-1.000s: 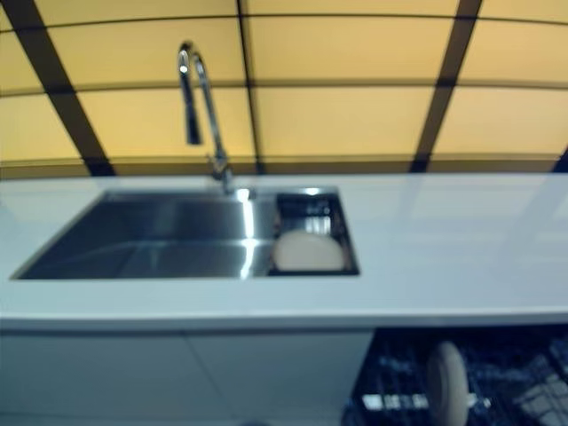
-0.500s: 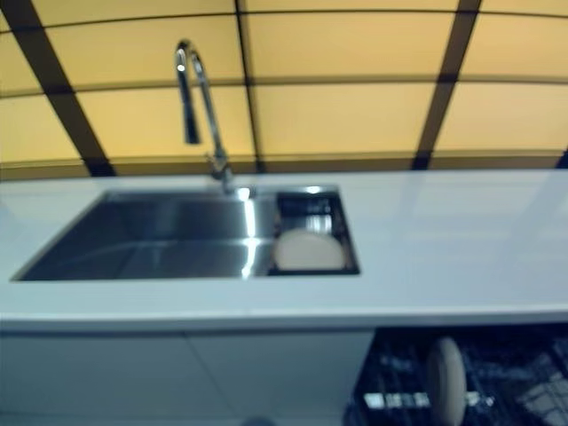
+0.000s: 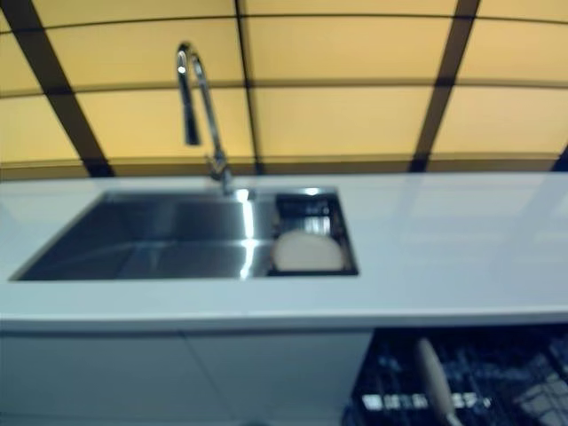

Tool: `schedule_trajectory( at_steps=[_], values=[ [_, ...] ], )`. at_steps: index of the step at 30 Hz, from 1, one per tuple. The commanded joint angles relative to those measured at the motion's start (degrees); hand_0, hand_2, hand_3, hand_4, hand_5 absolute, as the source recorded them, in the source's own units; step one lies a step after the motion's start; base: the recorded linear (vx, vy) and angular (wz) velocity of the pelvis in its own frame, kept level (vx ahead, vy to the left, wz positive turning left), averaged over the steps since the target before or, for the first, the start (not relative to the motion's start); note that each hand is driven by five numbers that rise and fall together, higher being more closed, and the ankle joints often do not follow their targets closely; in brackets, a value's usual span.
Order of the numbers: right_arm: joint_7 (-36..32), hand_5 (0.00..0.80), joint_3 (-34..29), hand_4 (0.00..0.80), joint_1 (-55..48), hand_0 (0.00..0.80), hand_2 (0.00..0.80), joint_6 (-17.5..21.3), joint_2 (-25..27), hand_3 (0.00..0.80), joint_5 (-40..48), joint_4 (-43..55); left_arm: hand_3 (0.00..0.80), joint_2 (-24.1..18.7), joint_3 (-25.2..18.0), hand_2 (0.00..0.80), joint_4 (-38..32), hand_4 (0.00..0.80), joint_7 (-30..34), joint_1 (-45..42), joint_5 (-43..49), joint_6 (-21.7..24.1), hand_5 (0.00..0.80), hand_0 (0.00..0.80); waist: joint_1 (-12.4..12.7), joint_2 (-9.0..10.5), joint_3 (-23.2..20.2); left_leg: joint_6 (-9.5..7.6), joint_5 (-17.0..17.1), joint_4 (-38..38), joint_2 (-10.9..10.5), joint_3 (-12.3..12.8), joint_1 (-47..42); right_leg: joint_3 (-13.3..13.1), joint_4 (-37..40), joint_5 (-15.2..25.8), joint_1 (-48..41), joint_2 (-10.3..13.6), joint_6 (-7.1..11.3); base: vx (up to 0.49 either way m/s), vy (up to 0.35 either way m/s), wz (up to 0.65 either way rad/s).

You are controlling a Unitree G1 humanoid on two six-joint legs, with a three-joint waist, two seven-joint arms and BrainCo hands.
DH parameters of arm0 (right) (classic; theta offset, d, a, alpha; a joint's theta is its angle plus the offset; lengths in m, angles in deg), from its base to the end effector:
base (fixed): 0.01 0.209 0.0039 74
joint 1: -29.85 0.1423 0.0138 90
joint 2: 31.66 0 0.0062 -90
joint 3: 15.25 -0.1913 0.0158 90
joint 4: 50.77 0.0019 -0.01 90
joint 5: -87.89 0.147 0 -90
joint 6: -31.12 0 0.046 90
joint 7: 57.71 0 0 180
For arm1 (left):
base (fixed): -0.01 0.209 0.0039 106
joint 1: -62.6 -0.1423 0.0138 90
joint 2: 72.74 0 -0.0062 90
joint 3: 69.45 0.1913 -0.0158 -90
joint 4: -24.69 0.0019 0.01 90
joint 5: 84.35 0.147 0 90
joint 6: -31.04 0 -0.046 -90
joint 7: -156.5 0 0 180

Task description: Take plates into dishwasher

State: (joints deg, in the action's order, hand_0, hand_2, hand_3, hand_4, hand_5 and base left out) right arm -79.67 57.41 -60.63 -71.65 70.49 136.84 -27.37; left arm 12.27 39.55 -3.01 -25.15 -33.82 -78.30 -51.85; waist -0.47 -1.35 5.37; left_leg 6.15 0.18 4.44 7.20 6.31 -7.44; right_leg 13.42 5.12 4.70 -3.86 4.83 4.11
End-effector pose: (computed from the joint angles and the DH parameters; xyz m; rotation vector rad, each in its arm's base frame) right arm 0.0757 -0.3380 -0.0843 0.7555 0.7987 -0.5534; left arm 0.0574 0.2493 -0.1220 0.5778 1.1080 -0.1738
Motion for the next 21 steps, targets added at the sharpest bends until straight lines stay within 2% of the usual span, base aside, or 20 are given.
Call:
schedule_trajectory(
  at_steps=[1,8,13,21],
  values=[
    [-0.23,0.000,0.32,0.000,1.39,0.000,0.000,0.82,0.73,0.000,-0.67,0.01,0.000,-0.96,0.27,0.000,1.32,0.000,-0.33,2.43,2.87,1.80,0.000,0.000,1.18,2.24,0.52,-0.59,2.99,-0.62,-0.88,1.56,1.87,-0.15,-1.49,-2.25,-2.02,-1.86,0.67,0.000,0.000,0.00],
    [0.79,0.000,0.36,0.000,1.03,0.000,0.000,0.63,0.52,0.000,-1.65,1.71,0.000,-0.92,0.03,0.000,1.44,0.000,-0.38,2.40,2.77,1.59,0.000,0.000,0.95,2.38,0.42,-0.65,2.85,-0.45,-0.88,1.90,1.60,-0.23,-1.29,-2.13,-2.17,-1.76,0.79,0.000,0.000,0.00],
    [2.80,0.000,-0.06,0.000,0.63,0.000,0.000,-1.19,0.85,0.000,-2.48,2.43,0.000,-0.87,-0.35,0.000,1.55,0.000,-0.41,2.23,2.68,1.85,0.000,0.000,0.73,2.57,0.39,-0.67,2.78,-0.47,-0.96,2.10,1.52,-0.34,-1.36,-2.09,-2.12,-1.71,0.83,0.000,0.000,0.00],
    [5.54,0.000,-1.56,0.000,-0.91,0.000,0.000,-1.20,1.18,0.000,-1.82,3.13,0.000,-0.69,-0.61,0.000,2.54,0.000,-0.56,2.27,2.58,2.33,0.000,0.000,-0.03,3.23,0.12,-0.80,2.43,-0.35,-1.02,2.96,1.17,-0.86,-1.25,-1.89,-2.09,-1.53,1.07,-0.008,0.022,-0.05]
  ],
)
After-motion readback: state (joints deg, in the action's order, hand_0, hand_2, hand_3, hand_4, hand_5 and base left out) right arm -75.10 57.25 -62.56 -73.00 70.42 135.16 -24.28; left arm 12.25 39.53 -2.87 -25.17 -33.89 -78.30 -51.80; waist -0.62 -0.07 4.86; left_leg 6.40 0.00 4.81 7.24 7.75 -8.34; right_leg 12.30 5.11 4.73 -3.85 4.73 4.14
